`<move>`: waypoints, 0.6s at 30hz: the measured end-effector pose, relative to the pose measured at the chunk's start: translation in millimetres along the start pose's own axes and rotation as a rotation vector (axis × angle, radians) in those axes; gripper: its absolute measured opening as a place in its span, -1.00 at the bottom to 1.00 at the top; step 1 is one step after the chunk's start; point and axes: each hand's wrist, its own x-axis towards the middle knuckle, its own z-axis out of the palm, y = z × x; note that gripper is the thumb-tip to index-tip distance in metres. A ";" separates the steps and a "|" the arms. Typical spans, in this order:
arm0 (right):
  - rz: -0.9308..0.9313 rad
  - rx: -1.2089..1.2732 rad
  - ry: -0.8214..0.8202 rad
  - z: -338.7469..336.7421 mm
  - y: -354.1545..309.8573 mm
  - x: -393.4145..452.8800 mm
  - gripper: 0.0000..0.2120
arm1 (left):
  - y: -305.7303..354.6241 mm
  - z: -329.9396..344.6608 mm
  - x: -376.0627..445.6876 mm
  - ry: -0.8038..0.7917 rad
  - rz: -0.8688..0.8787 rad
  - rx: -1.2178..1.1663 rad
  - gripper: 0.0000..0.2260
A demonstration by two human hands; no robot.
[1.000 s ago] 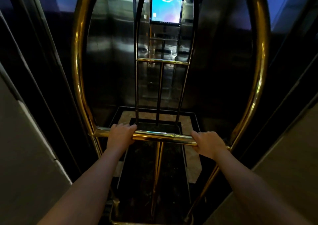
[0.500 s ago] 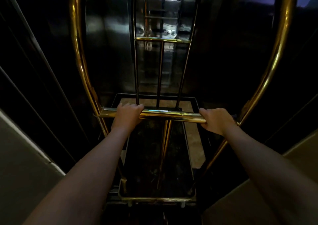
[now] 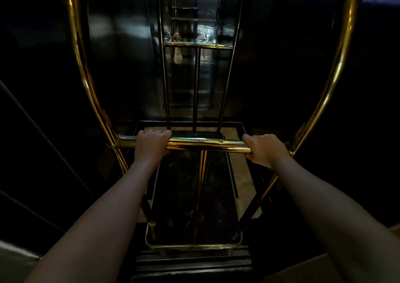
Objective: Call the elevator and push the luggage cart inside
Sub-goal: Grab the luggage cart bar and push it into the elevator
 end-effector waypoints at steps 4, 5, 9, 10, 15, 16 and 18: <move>-0.005 0.014 -0.016 7.8 3.8 27.0 -0.77 | -13.5 10.7 22.2 -0.001 0.009 0.000 -0.77; -0.009 0.020 -0.023 9.7 5.2 34.0 -0.76 | -16.3 12.9 28.3 -0.005 0.006 0.001 -0.77; -0.015 0.024 -0.046 14.5 11.1 58.9 -0.75 | -23.1 19.6 51.3 -0.020 0.000 0.008 -0.78; -0.014 0.025 -0.044 15.2 13.6 65.6 -0.75 | -24.8 21.9 58.1 -0.024 0.000 0.010 -0.78; -0.030 0.014 -0.059 22.2 28.9 88.5 -0.73 | -24.7 32.0 82.1 -0.011 0.001 0.019 -0.76; -0.035 0.009 -0.058 25.1 33.5 93.7 -0.74 | -23.2 34.4 88.2 -0.012 -0.004 0.024 -0.76; -0.041 0.001 -0.049 30.2 42.1 102.3 -0.76 | -20.2 40.2 99.5 -0.012 -0.015 0.031 -0.75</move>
